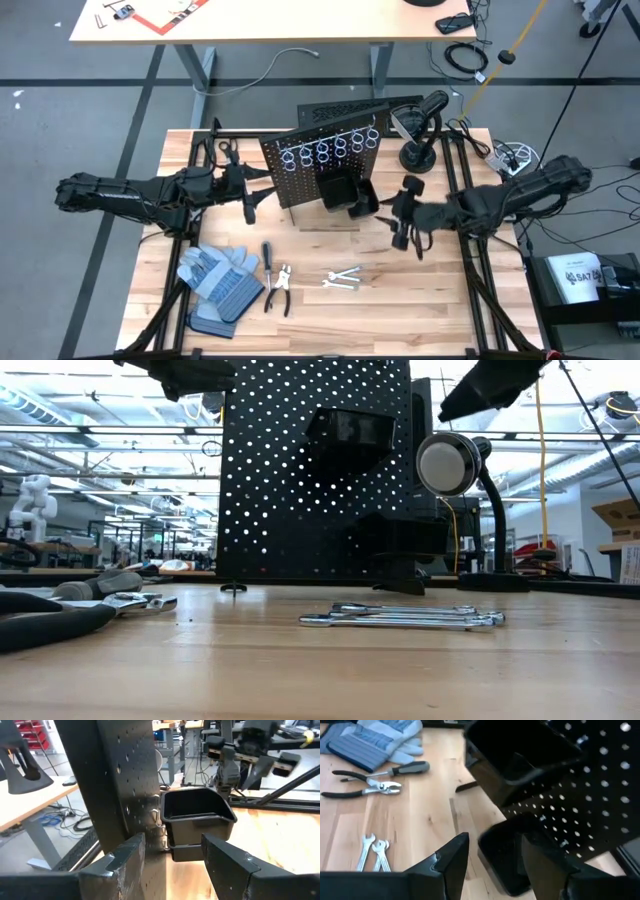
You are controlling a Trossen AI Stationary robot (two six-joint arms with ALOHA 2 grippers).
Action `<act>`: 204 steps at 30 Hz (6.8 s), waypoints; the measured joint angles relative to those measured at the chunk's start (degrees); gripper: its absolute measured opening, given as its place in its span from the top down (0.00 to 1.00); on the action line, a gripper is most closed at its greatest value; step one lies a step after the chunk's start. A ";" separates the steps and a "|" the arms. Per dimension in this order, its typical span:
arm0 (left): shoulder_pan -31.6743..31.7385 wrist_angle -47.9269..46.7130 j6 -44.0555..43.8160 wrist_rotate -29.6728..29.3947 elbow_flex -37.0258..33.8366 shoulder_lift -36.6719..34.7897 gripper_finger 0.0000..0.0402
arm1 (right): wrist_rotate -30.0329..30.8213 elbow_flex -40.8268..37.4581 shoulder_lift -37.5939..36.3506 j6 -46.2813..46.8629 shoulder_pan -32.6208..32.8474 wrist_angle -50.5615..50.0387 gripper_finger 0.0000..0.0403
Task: Hang tools onto peg board
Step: Remove the black utility knife blades from the bottom black bin of the black pegboard
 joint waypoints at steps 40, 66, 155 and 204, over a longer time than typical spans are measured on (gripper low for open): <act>0.09 -0.94 1.19 -4.17 0.00 -0.02 0.49 | -19.88 0.20 26.96 -11.46 -24.60 10.67 0.56; 0.09 -1.40 0.88 -4.21 0.00 -0.02 0.49 | -15.77 0.02 15.71 -10.36 -22.49 3.91 0.59; 0.09 -1.31 0.84 -4.19 0.00 0.00 0.49 | -27.26 0.15 27.83 -4.23 -25.20 5.85 0.66; 0.07 -1.36 0.95 -4.17 0.00 0.00 0.49 | -28.89 0.22 26.74 -1.32 -25.77 2.59 0.40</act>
